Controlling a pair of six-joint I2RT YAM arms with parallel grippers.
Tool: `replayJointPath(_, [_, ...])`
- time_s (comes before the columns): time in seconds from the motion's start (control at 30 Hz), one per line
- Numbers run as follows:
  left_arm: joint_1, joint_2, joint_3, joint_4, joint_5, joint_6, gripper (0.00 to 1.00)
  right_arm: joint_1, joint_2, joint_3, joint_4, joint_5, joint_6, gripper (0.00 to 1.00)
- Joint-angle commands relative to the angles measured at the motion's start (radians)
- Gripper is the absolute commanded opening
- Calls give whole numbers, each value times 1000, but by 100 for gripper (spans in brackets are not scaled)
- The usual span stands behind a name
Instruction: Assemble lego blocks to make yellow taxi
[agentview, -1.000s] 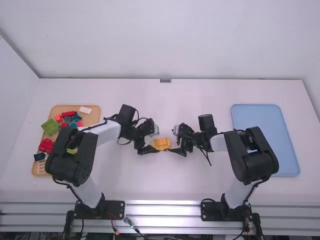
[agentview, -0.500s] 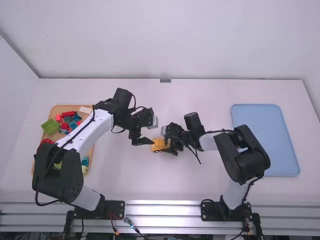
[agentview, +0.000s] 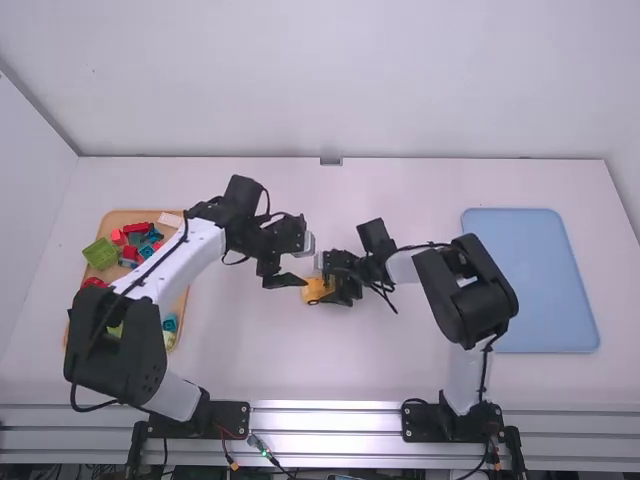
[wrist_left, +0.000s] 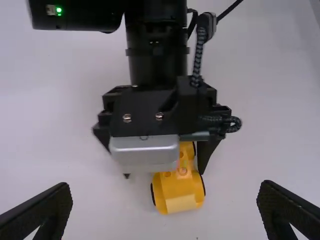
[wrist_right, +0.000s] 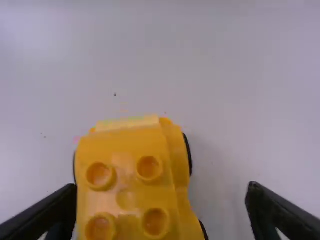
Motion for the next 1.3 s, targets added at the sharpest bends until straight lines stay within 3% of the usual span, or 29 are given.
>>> replayJointPath(0.0, [25,-18,-11,-4,37,-8,99,13,16,15,-6,14,-12,72])
replayJointPath(0.23, [84,-18,-11,-4,104,-22,99,19,16,15,-12,17,-10,56])
replayJointPath(0.43, [133,-18,-24,31,119,-82,99,15,14,19,-12,18,8,51])
replayJointPath(0.57, [148,-18,-85,198,32,-272,99,-16,10,48,-36,21,50,51])
replayJointPath(0.8, [157,-18,-236,552,-134,-576,99,-100,-73,120,-250,81,41,47])
replayJointPath(0.93, [150,-18,-356,837,-325,-861,99,-179,-175,126,-335,165,41,46])
replayJointPath(1.07, [150,-18,-446,1011,-383,-912,99,-251,-243,126,-372,215,72,44])
replayJointPath(1.27, [150,-18,-573,1278,-401,-927,99,-435,-342,124,-472,294,132,38])
